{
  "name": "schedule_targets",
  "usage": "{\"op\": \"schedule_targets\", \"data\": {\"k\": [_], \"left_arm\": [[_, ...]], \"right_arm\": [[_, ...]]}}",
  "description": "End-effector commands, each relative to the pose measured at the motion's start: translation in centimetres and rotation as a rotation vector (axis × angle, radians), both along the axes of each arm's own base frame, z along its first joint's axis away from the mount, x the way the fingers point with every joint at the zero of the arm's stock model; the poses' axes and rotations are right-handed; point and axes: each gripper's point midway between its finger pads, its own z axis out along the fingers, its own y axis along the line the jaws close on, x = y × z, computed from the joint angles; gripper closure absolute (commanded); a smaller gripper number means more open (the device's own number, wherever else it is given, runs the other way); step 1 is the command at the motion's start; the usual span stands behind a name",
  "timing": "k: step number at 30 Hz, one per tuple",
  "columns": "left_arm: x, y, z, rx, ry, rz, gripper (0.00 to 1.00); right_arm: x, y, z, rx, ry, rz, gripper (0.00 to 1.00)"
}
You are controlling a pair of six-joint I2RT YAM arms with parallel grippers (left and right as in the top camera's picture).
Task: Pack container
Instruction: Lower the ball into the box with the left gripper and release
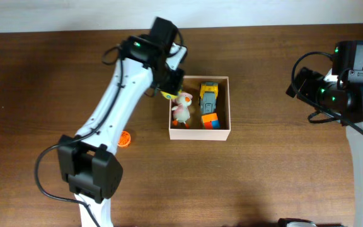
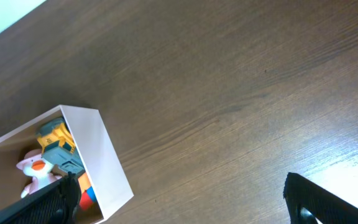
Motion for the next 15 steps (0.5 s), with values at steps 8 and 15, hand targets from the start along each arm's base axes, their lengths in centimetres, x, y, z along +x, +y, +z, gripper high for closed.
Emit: {"op": "schedule_targets", "data": {"k": [8,15], "left_arm": [[-3.7,-3.1,-5.7,0.020,0.094,-0.055,0.48],[-4.0,-2.9,-5.5,0.025,0.111,-0.042,0.14]], "right_arm": [[0.1,-0.3,0.2,-0.007,-0.005,-0.010,0.01],[0.1,-0.3,0.2,-0.007,-0.005,-0.010,0.01]]}}
